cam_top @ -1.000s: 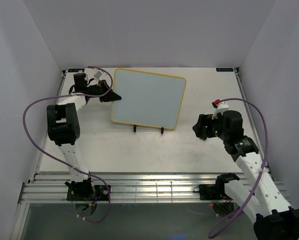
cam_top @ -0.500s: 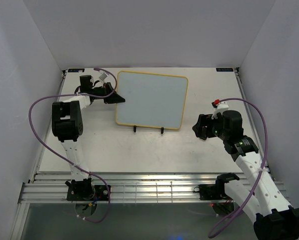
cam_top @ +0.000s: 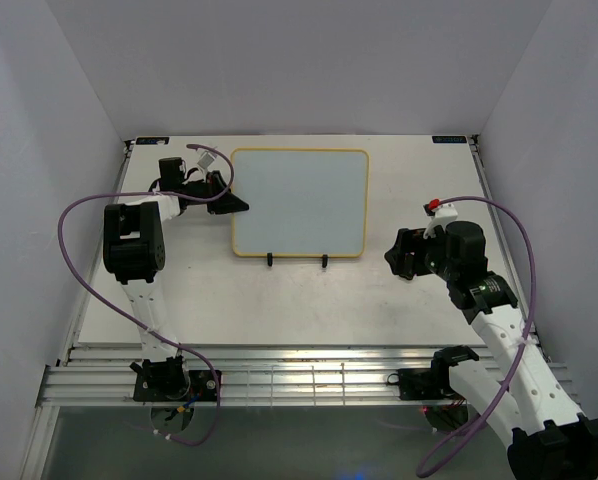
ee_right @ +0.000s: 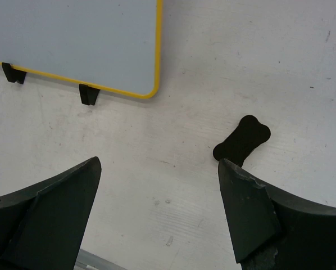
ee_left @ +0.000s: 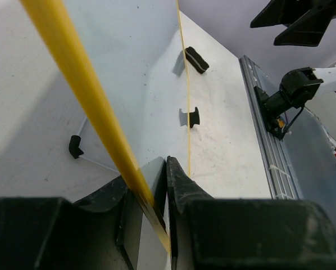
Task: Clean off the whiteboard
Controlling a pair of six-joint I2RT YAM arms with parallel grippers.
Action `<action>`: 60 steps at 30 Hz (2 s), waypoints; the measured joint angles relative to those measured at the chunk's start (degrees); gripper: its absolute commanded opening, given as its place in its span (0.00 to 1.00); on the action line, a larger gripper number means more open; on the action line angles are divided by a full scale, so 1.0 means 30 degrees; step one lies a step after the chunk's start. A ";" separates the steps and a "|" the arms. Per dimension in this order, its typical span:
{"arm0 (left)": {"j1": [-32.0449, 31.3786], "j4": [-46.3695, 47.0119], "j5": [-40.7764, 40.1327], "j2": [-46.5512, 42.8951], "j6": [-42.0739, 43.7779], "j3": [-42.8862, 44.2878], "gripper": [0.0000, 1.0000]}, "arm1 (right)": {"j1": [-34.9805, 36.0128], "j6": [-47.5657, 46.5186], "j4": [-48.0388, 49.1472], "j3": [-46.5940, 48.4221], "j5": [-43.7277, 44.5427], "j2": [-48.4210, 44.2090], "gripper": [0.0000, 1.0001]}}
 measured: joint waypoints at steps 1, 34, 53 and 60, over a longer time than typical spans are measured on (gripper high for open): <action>0.0007 0.0051 -0.0095 0.0000 0.0073 -0.0015 0.31 | 0.0000 -0.0007 0.0000 0.0000 0.0000 -0.0066 0.90; 0.0976 -0.1115 -0.9996 -0.5508 0.0896 -0.2922 0.98 | 0.0000 -0.0015 0.0022 -0.0248 0.0408 -0.0299 0.90; -0.0175 -0.5523 -2.7940 -2.4931 -0.7898 -1.0564 0.98 | 0.0248 0.0109 -0.2827 0.3381 0.2696 -0.0517 0.90; -0.0663 -0.9588 -2.9019 -3.0767 -0.7475 -0.9806 0.98 | 0.0284 0.0073 -0.4233 0.6127 0.3206 -0.2047 0.90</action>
